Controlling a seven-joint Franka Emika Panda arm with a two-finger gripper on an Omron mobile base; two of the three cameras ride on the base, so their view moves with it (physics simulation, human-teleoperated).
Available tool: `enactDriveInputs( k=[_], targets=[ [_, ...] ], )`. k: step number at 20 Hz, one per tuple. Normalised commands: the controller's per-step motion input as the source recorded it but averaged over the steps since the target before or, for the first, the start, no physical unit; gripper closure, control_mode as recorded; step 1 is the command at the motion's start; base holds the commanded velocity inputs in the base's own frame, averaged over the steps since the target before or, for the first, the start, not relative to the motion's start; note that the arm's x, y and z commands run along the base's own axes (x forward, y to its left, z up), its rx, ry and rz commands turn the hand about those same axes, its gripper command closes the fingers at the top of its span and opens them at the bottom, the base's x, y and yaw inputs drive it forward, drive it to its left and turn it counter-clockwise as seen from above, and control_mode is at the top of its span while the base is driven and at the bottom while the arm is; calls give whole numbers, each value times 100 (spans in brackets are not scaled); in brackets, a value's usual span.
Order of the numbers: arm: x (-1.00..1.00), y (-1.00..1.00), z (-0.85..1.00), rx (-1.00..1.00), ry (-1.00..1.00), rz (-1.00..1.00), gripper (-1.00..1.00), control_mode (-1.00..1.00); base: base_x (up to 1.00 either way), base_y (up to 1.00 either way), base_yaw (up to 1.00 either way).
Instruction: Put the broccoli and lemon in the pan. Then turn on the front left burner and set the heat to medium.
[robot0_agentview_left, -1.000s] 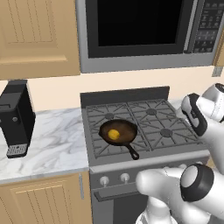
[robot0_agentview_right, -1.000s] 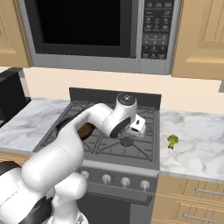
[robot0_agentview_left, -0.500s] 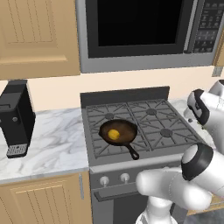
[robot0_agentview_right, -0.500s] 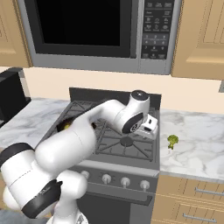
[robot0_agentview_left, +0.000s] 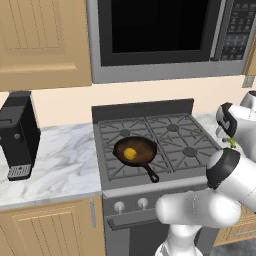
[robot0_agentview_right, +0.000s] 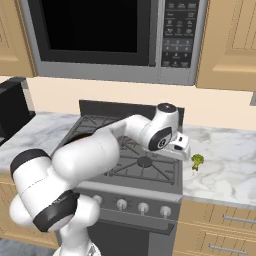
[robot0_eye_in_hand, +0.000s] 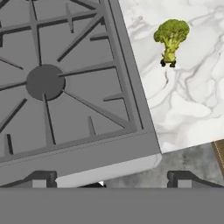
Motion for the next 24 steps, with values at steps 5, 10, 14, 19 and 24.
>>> enactDriveInputs(
  k=[5, 10, 14, 19, 24],
  targets=[
    [0, -38, -14, -3, 0, 0, -100, -100, 0, 0, 0],
    [0, -35, -13, -1, 0, 0, -100, -100, 0, 0, 0],
    [4, -28, -10, 0, 0, 0, -100, -100, 0, 0, 0],
    [20, -19, -10, 0, 1, 0, -100, -100, 0, 0, 0],
    [27, -14, -6, 0, 4, 0, -100, -100, 0, 0, 0]
  ],
)
